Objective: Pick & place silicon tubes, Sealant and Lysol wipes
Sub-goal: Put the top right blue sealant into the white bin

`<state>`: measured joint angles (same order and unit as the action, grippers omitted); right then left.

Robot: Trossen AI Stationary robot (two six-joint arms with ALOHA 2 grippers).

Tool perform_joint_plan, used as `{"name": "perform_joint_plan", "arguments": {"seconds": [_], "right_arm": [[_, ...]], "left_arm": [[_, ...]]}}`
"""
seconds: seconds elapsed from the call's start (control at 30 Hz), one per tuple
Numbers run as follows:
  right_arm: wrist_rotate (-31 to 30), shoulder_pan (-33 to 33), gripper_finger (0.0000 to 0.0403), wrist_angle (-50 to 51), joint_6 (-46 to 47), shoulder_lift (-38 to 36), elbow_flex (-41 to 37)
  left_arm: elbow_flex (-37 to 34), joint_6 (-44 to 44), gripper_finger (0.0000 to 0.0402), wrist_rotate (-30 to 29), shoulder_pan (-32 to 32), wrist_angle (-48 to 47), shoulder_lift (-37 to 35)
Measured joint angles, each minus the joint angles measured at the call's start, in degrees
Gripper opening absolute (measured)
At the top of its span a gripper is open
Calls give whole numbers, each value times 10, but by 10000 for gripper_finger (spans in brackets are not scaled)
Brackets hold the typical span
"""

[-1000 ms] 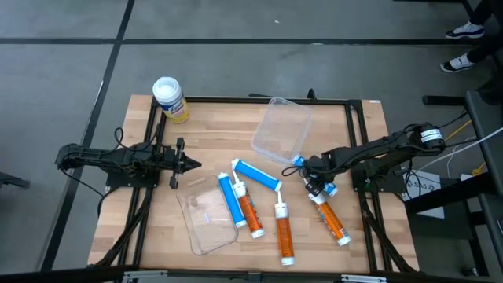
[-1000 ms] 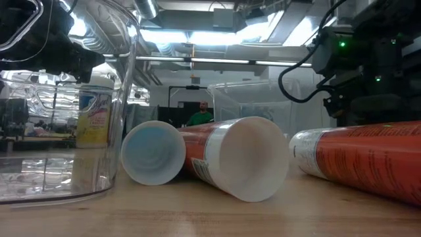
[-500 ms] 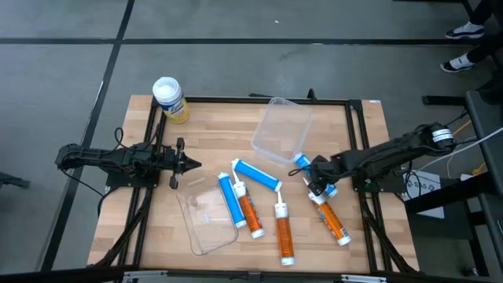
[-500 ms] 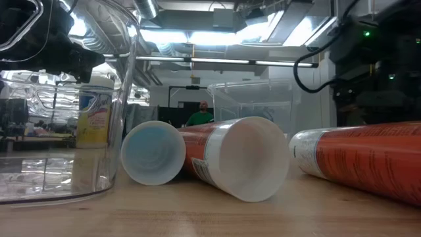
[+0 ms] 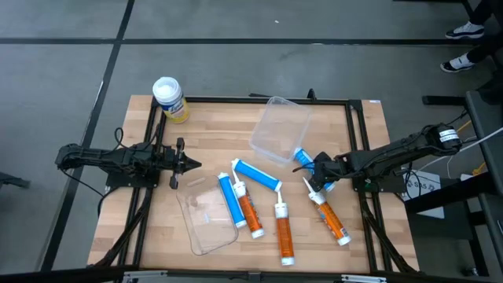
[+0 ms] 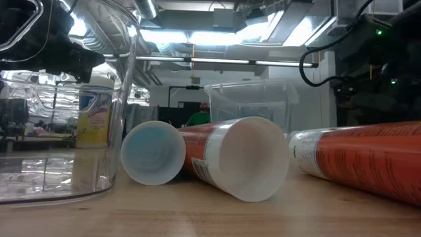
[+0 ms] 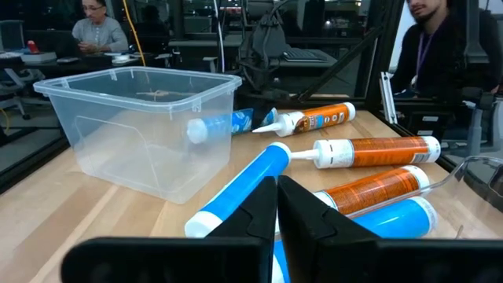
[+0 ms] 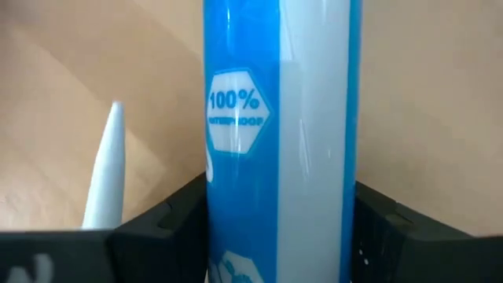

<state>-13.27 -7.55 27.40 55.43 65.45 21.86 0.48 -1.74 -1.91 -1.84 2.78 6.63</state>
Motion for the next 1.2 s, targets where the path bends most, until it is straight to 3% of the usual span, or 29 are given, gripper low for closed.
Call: {"name": "perform_joint_plan", "arguments": {"seconds": [0.1, 0.77, 1.2], "right_arm": [[-24, 6, 216, 2, -6, -12, -2], [-14, 50, 214, 21, -92, -145, 2], [30, 54, 214, 172, -92, -166, 57]], "left_arm": [[0, 0, 12, 0, 0, 0, 0], [0, 0, 8, 0, 0, 0, 0], [0, 0, 8, 0, 0, 0, 0]]}}
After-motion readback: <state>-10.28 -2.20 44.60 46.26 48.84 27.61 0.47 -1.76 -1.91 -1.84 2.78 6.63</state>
